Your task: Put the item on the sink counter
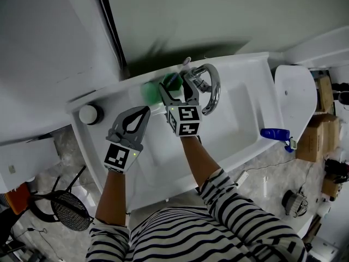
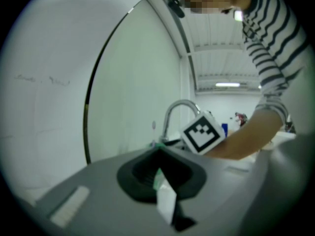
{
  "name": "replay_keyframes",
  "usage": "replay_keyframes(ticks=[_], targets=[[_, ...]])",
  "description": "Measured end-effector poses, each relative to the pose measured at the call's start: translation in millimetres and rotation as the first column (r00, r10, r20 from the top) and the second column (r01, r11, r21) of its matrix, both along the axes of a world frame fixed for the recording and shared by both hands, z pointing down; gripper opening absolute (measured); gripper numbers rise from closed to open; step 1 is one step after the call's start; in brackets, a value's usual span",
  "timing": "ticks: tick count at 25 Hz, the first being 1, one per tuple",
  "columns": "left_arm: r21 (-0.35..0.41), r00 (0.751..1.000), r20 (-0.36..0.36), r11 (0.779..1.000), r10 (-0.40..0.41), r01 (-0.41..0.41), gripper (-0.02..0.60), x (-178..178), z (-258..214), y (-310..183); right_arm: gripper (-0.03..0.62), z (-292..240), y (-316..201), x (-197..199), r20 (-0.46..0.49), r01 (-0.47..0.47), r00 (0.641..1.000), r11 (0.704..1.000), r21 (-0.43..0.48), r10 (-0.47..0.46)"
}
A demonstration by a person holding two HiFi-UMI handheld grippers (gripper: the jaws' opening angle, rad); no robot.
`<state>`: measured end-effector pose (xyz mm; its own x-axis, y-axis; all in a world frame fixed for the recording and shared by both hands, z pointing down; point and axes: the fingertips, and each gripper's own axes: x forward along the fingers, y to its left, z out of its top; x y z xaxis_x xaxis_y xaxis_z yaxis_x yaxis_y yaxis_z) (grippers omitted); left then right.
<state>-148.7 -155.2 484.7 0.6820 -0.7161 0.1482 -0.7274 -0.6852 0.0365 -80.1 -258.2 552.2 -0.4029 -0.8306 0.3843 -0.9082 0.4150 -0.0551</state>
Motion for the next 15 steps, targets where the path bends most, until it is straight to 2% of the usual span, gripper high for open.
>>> replay_keyframes(ticks=[6, 9, 13, 15], targets=[[-0.003, 1.0, 0.001, 1.0, 0.001, -0.001, 0.006, 2.0, 0.2, -0.2, 0.307, 6.1, 2.8, -0.9, -0.003, 0.029, 1.0, 0.999, -0.032, -0.029], [-0.008, 1.0, 0.015, 1.0, 0.008, -0.008, 0.006, 3.6, 2.6, 0.7, 0.307, 4.9, 6.2, -3.8, 0.005, 0.047, 0.999, 0.998, -0.032, -0.046], [0.002, 1.0, -0.013, 1.0, 0.001, -0.001, 0.006, 8.3, -5.1, -0.9, 0.307, 3.2, 9.4, -3.5, -0.003, 0.047, 0.999, 0.999, -0.028, -0.047], [-0.001, 1.0, -0.004, 1.0, 0.005, -0.005, 0.006, 8.9, -4.2, -0.2, 0.307, 1.5, 9.9, -2.8, -0.012, 0.042, 0.999, 0.999, -0.02, -0.042]])
